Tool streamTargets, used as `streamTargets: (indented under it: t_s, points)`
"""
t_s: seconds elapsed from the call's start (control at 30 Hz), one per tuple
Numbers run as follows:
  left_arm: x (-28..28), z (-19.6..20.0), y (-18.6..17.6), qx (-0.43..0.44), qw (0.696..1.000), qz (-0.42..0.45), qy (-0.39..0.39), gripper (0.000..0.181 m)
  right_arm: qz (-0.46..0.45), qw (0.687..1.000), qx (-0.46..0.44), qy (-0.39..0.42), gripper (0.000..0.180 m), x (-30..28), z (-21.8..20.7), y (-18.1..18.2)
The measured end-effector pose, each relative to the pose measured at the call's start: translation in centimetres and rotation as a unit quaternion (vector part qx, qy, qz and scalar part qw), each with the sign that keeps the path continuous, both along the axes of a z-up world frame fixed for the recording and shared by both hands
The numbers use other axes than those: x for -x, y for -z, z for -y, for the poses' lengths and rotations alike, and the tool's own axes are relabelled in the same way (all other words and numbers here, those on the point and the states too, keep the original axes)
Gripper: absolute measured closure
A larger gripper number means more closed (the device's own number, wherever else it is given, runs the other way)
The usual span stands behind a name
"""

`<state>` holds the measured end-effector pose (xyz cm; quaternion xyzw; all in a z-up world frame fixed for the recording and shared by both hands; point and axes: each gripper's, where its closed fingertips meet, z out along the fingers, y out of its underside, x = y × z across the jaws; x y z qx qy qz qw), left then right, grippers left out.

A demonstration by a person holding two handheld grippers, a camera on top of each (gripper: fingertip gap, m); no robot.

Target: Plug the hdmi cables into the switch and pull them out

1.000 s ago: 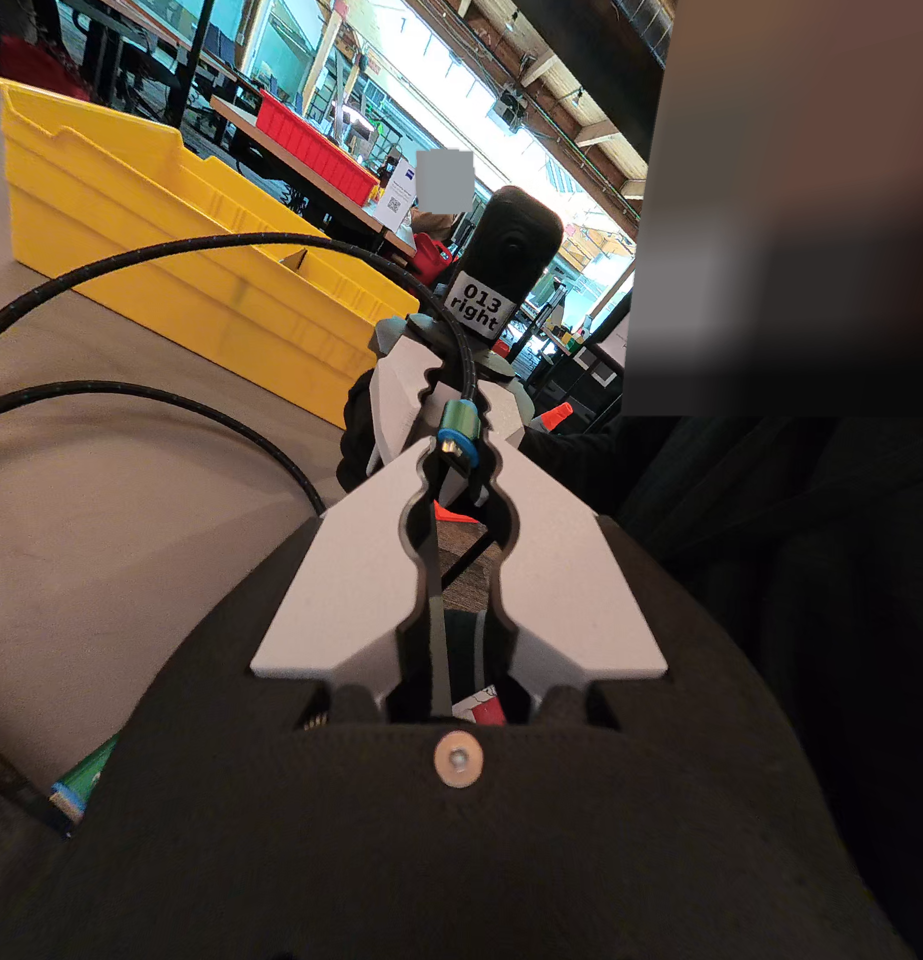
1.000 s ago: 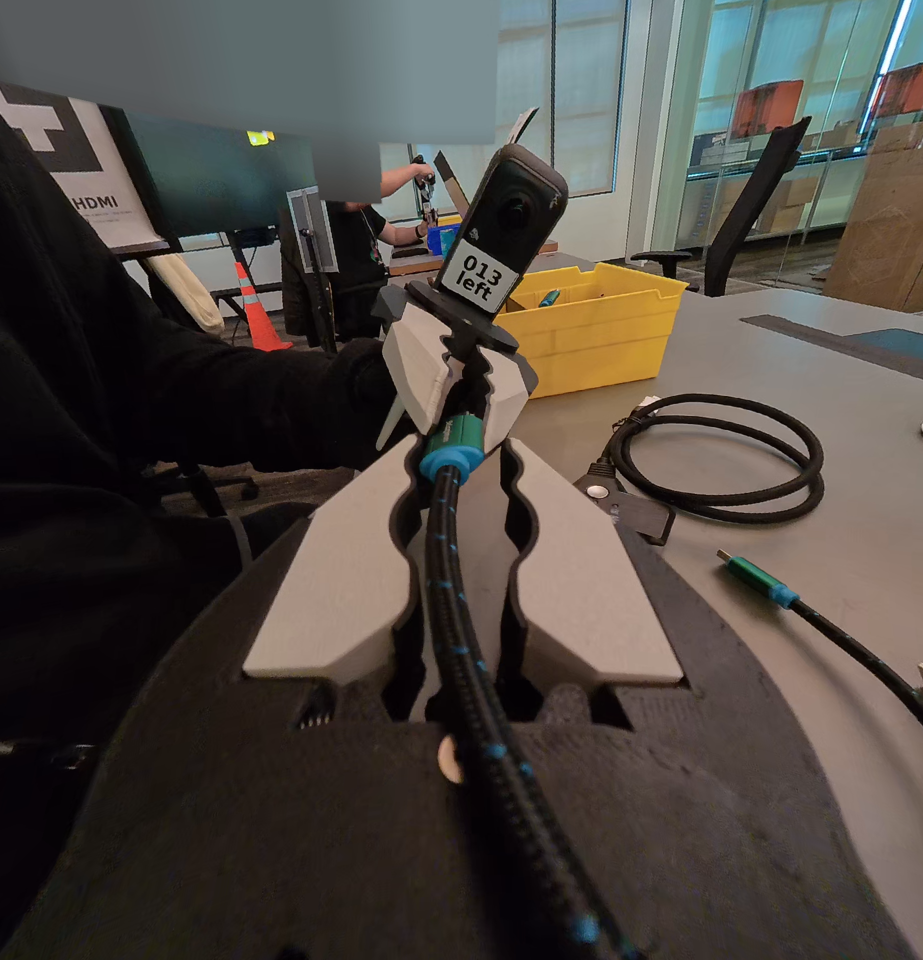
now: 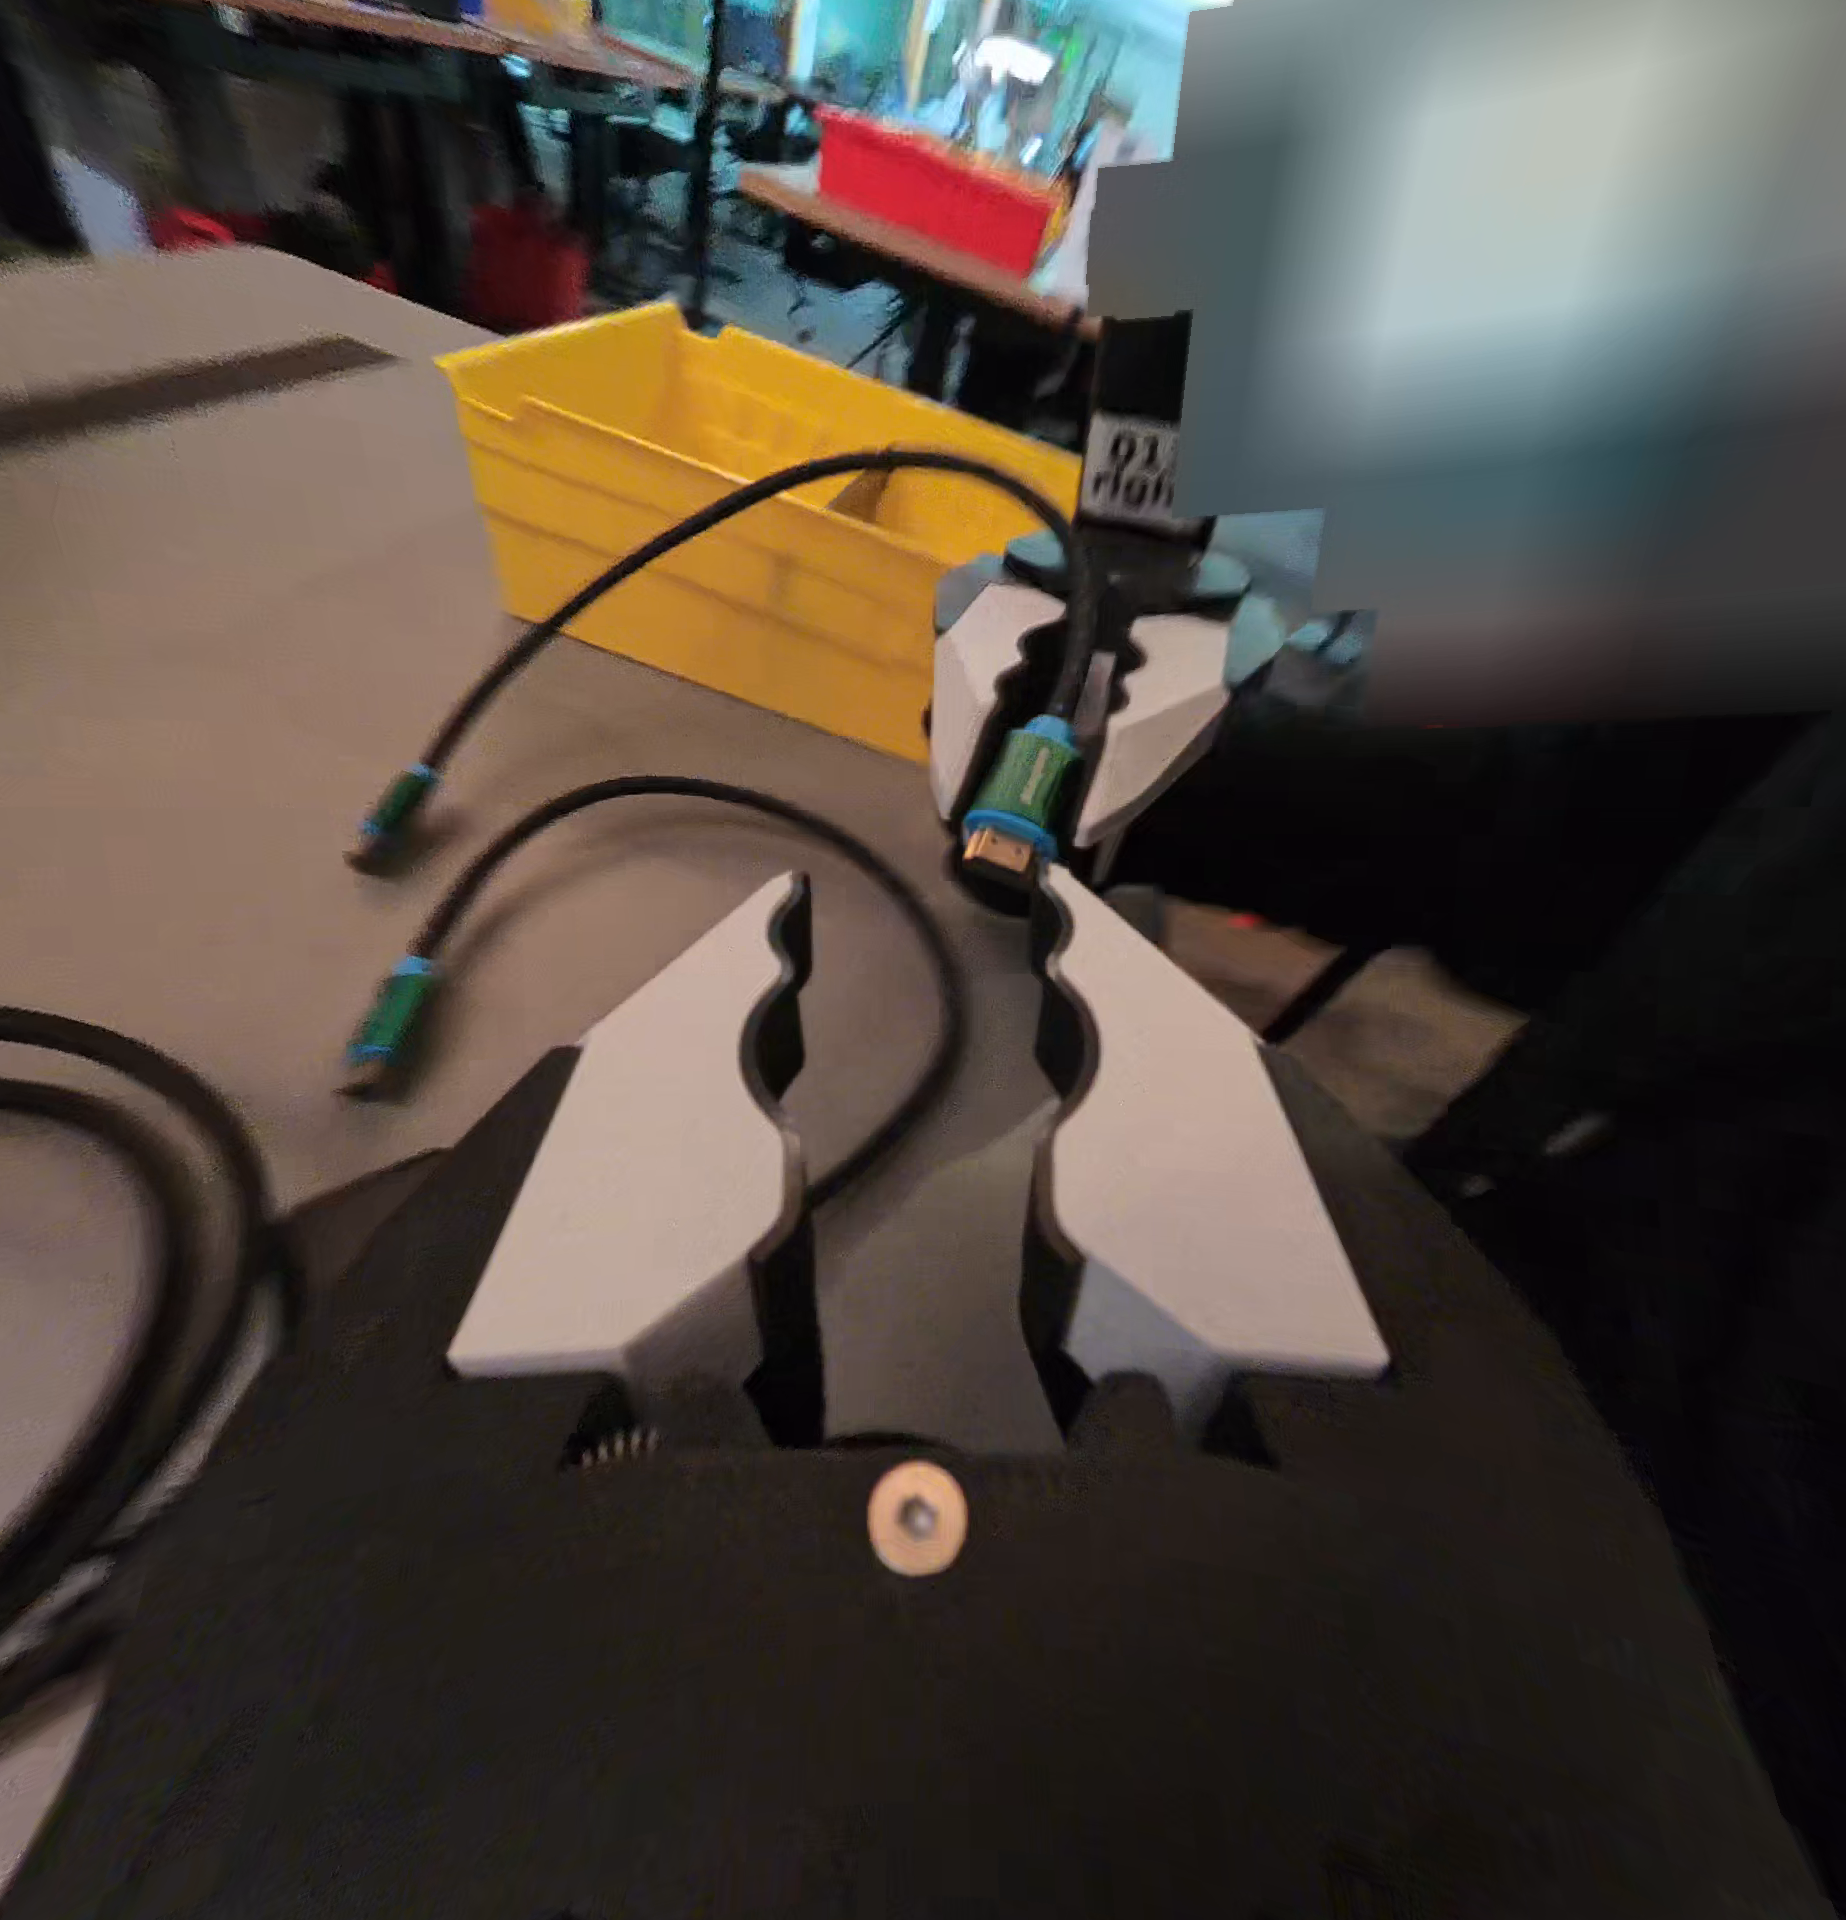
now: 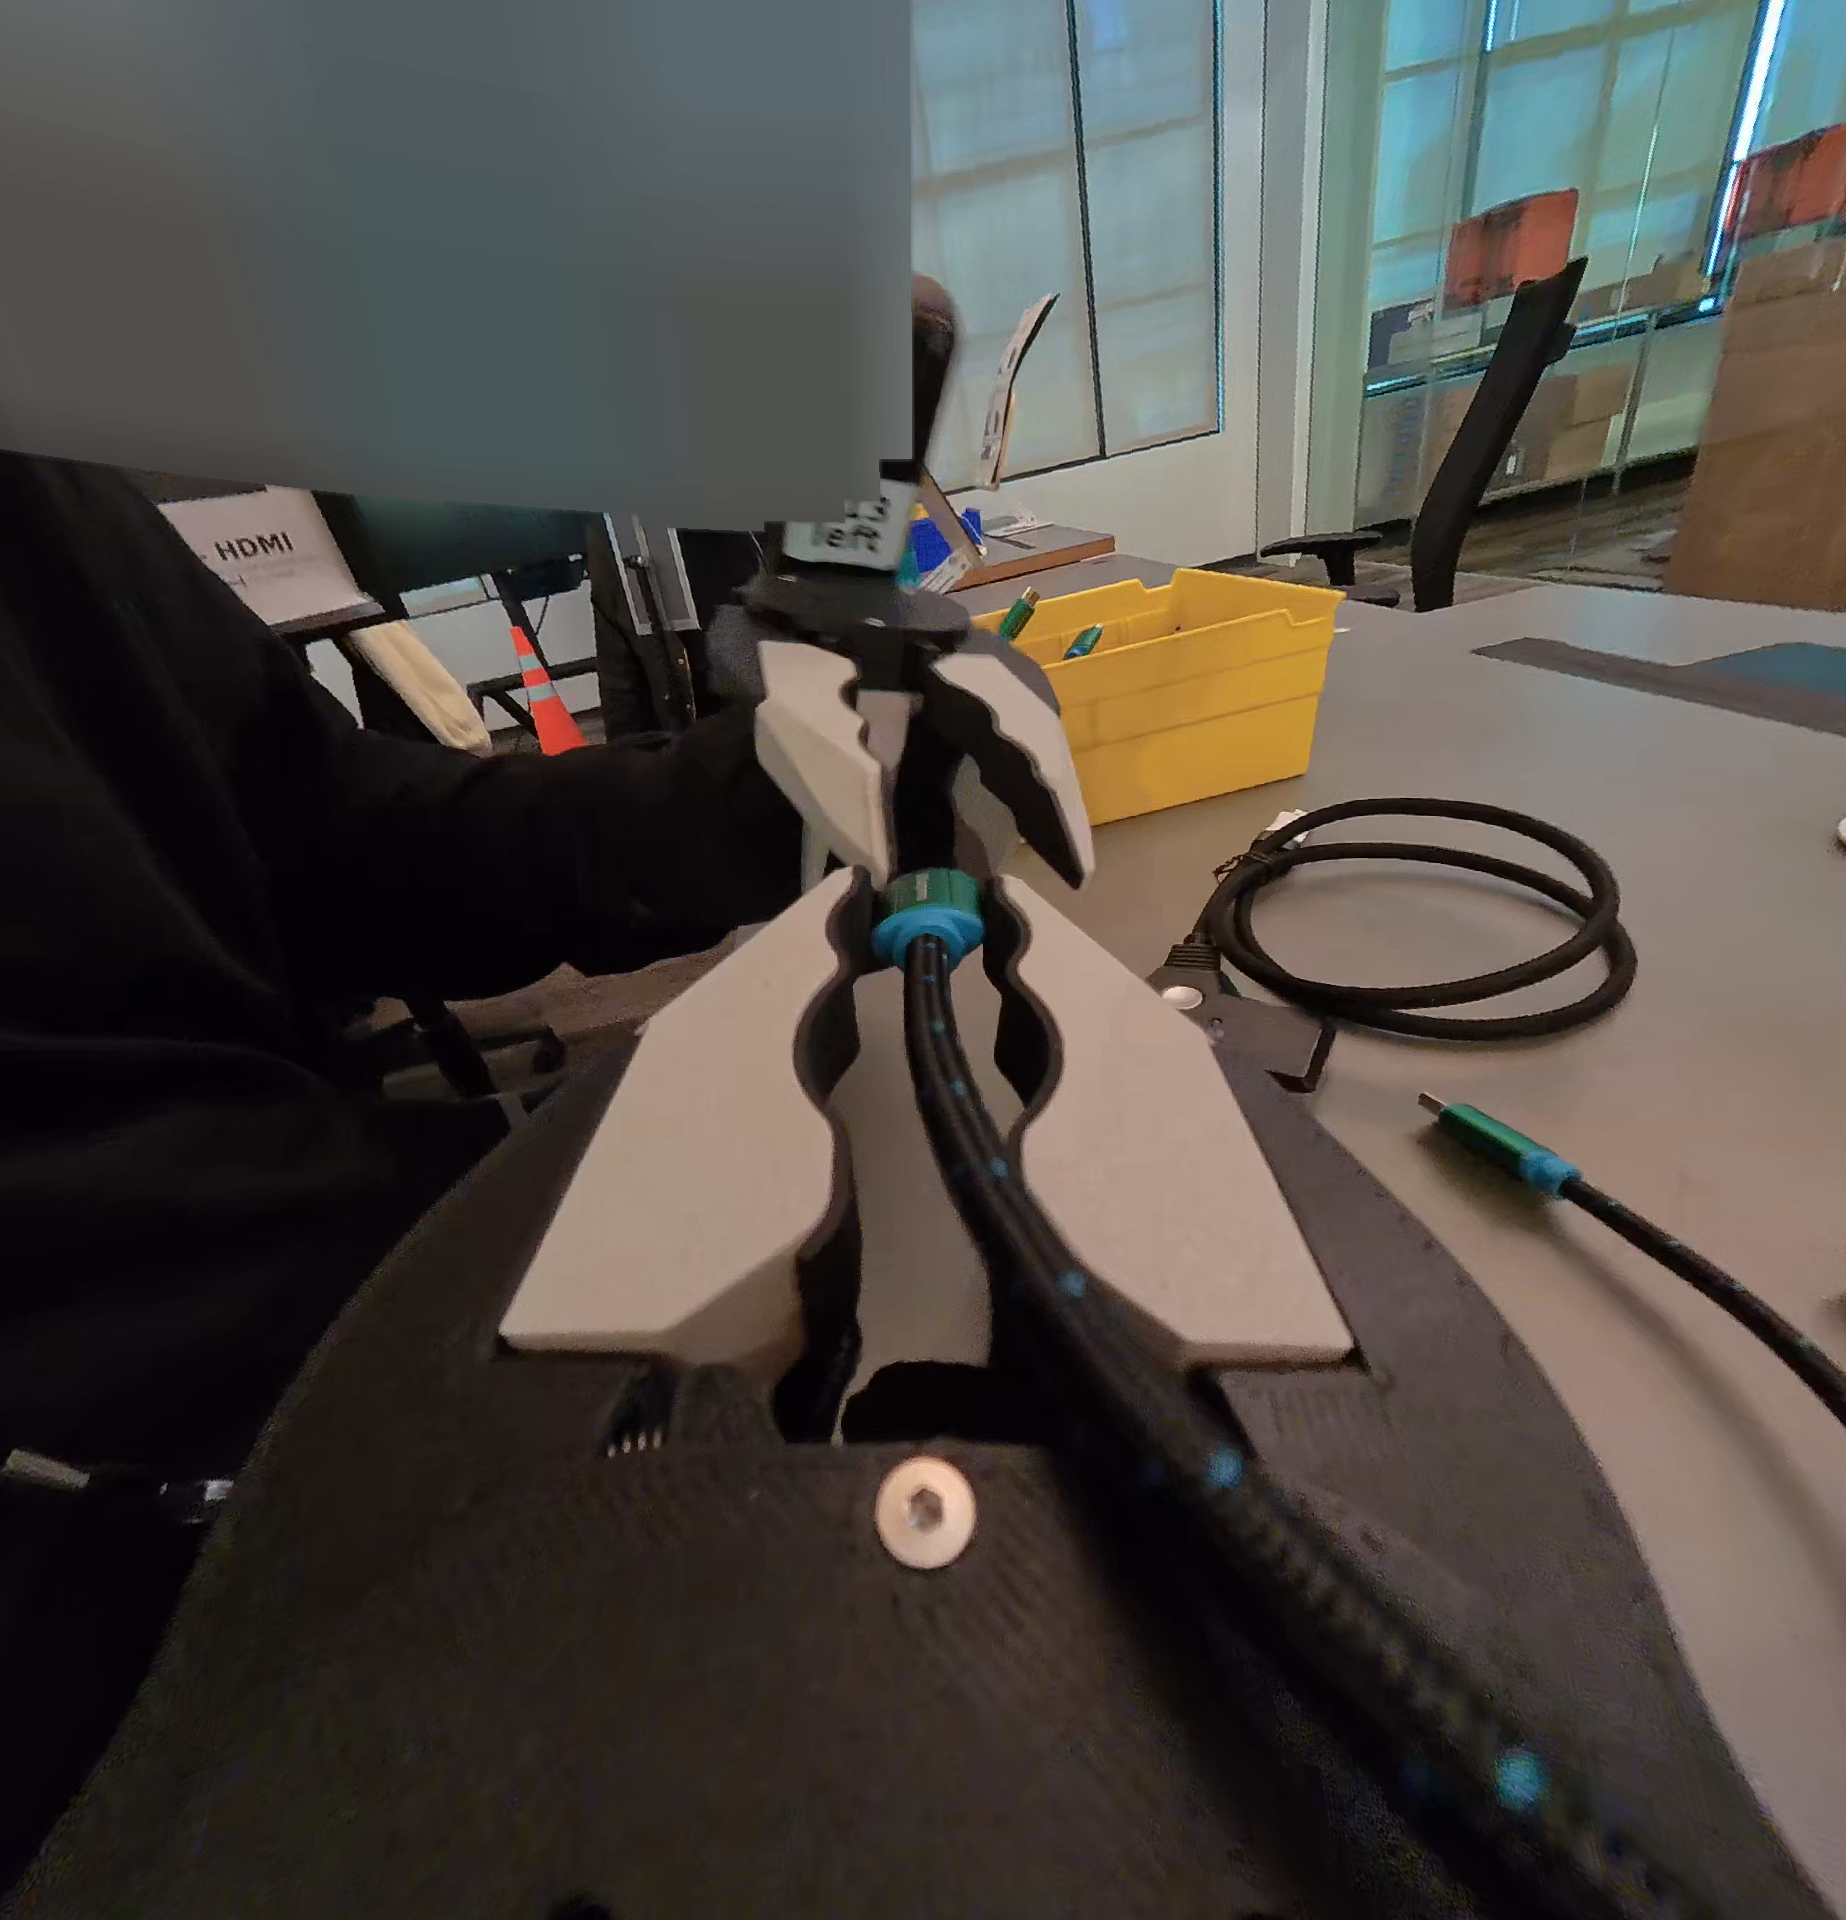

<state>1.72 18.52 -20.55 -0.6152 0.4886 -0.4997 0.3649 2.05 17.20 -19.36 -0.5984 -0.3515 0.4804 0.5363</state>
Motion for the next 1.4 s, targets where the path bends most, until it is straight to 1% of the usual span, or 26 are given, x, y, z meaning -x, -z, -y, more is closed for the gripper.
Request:
streamTargets:
  t_s: [0.1, 0.17, 0.3, 0.4, 0.47, 0.53, 0.73, 0.8, 0.87, 1.0, 1.17, 1.3, 1.4]
  points:
    - [-0.1, 0.3, 0.7, -0.151, 0.986, -0.063, -0.016, 0.143, -0.019, 0.999, 0.026, -0.007, 0.161, 0.1, -0.2, 0.1]
    - [-0.3, 0.6, 1.1, -0.219, 0.971, -0.094, -0.017, 0.144, -0.038, 0.998, 0.039, -0.012, 0.161, 0.0, -0.2, -0.3]
    - [-0.6, 0.1, 0.8, -0.311, 0.941, -0.121, -0.054, 0.152, -0.042, 0.997, 0.062, -0.024, 0.161, 0.1, -0.1, 0.0]
    - [-1.0, 0.4, 1.4, -0.348, 0.925, -0.146, -0.047, 0.164, -0.049, 0.996, 0.072, -0.037, 0.161, 0.5, 0.2, 0.1]
    - [-1.1, 0.5, 1.5, -0.355, 0.922, -0.147, -0.052, 0.173, -0.053, 0.995, 0.075, -0.044, 0.161, 0.7, 0.3, 0.0]
    - [-1.1, 0.5, 1.4, -0.354, 0.923, -0.142, -0.052, 0.175, -0.06, 0.994, 0.081, -0.05, 0.161, 0.6, 0.4, -0.1]
    - [-1.3, 0.4, 0.9, -0.363, 0.919, -0.139, -0.063, 0.174, -0.076, 0.991, 0.094, -0.051, 0.161, 0.5, 0.2, -0.3]
    - [-1.5, 0.7, 0.5, -0.378, 0.914, -0.133, -0.061, 0.166, -0.076, 0.991, 0.101, -0.047, 0.161, 0.4, 0.0, -0.2]
    - [-1.7, 0.8, 0.6, -0.389, 0.908, -0.144, -0.062, 0.163, -0.083, 0.99, 0.104, -0.047, 0.161, 0.1, 0.0, -0.3]
    - [-1.8, 0.5, 0.5, -0.405, 0.899, -0.151, -0.073, 0.17, -0.086, 0.988, 0.112, -0.055, 0.161, 0.1, 0.0, -0.3]
    - [-1.7, 0.5, 0.6, -0.393, 0.904, -0.151, -0.069, 0.172, -0.089, 0.987, 0.117, -0.06, 0.161, 0.1, 0.1, -0.2]
    - [-1.5, 0.3, 0.9, -0.366, 0.915, -0.153, -0.065, 0.172, -0.087, 0.987, 0.12, -0.054, 0.161, 0.2, -0.2, 0.1]
    - [-1.5, 0.3, 1.0, -0.315, 0.936, -0.142, -0.063, 0.173, -0.088, 0.987, 0.125, -0.052, 0.161, 0.1, -0.4, 0.3]
